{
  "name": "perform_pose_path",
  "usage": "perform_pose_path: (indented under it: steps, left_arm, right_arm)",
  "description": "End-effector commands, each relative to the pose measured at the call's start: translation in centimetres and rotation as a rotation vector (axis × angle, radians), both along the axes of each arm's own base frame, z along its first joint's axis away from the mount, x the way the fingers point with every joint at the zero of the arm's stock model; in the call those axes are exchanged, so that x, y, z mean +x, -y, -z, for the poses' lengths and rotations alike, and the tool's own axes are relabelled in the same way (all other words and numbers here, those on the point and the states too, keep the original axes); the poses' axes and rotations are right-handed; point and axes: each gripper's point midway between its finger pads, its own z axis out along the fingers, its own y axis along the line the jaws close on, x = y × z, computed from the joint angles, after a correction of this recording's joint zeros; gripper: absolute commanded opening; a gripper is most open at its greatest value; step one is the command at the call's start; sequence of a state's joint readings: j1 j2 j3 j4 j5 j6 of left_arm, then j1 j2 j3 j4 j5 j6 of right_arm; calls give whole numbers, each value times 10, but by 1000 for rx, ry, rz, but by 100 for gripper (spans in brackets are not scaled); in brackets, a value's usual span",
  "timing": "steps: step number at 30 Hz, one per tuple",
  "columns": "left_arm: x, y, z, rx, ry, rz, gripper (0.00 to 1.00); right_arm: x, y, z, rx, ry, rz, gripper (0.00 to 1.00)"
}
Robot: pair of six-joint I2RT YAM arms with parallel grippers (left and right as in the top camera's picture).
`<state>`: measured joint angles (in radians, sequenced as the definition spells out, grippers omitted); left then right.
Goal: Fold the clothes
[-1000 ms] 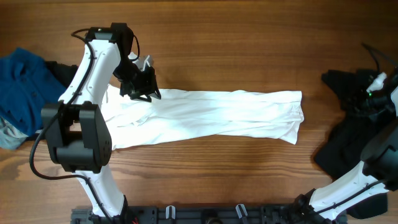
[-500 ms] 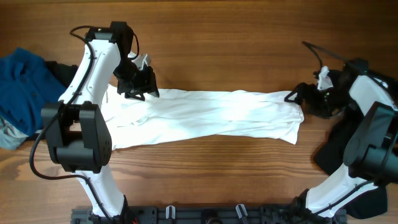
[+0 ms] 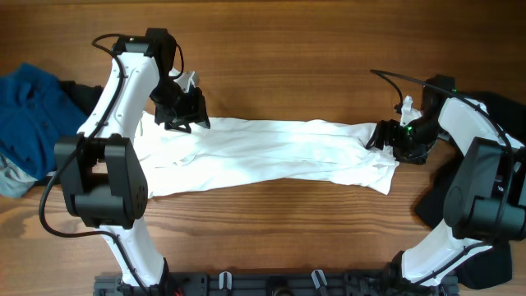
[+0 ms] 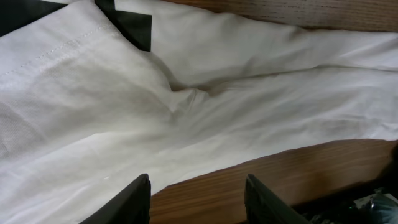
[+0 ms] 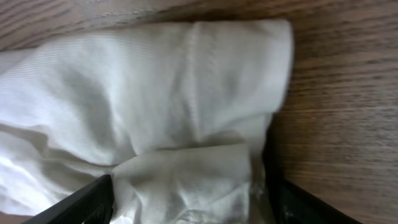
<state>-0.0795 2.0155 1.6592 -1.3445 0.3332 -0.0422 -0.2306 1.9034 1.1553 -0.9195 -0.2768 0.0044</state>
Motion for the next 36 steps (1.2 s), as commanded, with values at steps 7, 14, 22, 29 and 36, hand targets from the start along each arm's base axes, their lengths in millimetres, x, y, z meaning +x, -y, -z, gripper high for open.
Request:
perform_pose_path:
  steps: [7,14,22,29,36]
  left_arm:
    - [0,-1,-3,9,15,4,49]
    - [0,-1,-3,9,14,4,49]
    - [0,-1,-3,9,14,4,48]
    - [7,-16,-8,7,43,-40,42]
    - [9,-49,-10,9,38,-132,43]
  right_arm:
    - [-45,7,24,-27,-213,21,85]
    - [-28,-30,27,150,-106,2,69]
    - [-16,-40,25,192,-55,1,4]
    - [22,34,-1,-94,-18,162,4]
    - [57,58,-82,-154,71,166,4]
